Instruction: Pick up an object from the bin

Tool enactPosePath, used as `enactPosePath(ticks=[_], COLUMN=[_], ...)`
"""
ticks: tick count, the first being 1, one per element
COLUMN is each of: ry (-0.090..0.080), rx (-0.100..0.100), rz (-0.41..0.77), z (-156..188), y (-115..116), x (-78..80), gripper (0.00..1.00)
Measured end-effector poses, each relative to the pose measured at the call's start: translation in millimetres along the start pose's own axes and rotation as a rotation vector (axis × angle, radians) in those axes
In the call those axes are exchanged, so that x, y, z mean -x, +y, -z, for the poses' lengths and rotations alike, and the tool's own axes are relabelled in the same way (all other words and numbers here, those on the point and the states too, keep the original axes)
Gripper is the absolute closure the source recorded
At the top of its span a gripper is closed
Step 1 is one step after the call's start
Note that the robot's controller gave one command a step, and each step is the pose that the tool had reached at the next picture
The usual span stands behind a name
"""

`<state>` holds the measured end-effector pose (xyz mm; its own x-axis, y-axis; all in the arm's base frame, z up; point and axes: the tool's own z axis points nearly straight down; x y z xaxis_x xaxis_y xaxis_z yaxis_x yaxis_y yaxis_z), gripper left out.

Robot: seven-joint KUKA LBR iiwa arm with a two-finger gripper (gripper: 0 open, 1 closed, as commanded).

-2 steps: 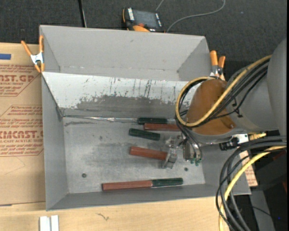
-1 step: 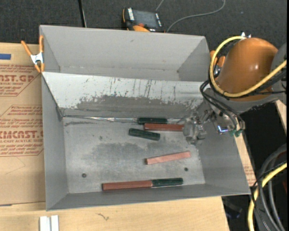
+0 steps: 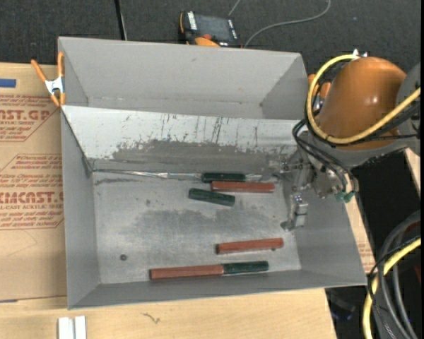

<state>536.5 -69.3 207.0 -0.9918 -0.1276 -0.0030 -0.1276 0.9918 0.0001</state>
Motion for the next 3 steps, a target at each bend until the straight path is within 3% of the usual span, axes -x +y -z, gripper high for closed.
enactPosePath(ticks=[1,2,3], ry=[0.008,0.001,0.001], rx=[0.002,0.000,0.000], rz=[0.358,0.402,0.402], z=[-139.4,-136.9,-136.5], y=[40.0,40.5,40.3], x=[-28.1,-19.9,-19.7], gripper=[0.00,0.00,1.00])
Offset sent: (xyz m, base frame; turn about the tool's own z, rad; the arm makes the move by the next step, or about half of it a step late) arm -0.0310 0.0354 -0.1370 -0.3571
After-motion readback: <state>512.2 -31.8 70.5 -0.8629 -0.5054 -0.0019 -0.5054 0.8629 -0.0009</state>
